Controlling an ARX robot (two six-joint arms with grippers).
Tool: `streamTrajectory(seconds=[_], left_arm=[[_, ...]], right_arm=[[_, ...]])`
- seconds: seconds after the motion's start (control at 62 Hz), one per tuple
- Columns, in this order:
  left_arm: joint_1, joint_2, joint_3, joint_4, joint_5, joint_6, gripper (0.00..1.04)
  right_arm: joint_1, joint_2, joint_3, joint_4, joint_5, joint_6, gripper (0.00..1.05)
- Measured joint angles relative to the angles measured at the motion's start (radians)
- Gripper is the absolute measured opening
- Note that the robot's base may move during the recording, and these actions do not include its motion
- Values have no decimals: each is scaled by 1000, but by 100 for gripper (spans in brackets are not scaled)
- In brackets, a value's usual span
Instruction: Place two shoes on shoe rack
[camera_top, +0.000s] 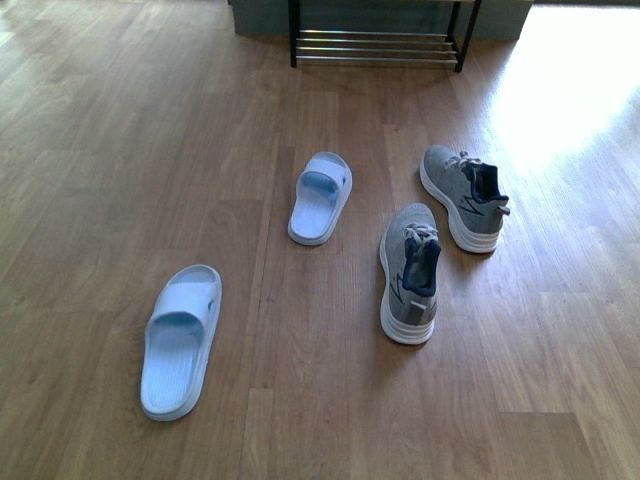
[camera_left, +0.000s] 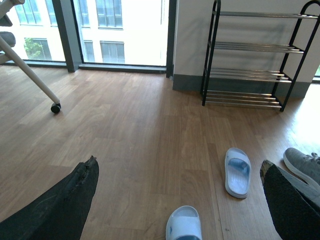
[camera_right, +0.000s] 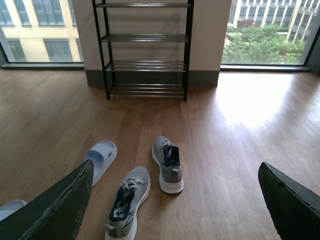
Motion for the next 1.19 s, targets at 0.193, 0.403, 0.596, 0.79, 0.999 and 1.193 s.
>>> streamTrajectory(seconds=[0.193,0.403,0.596,0.79,0.999,1.193], left_arm=[[0,0,0,0,0,0,95],[0,0,0,0,-2,0,95],[0,0,0,0,-1,0,95],[0,0,0,0,2,0,95],[0,0,0,0,2,0,95],[0,0,0,0,2,0,95]], right_arm=[[0,0,0,0,0,0,96],[0,0,0,0,-3,0,96],[0,0,0,0,-3,0,96],[0,0,0,0,4,0,96],[0,0,0,0,3,0,96],[0,0,0,0,3,0,96]])
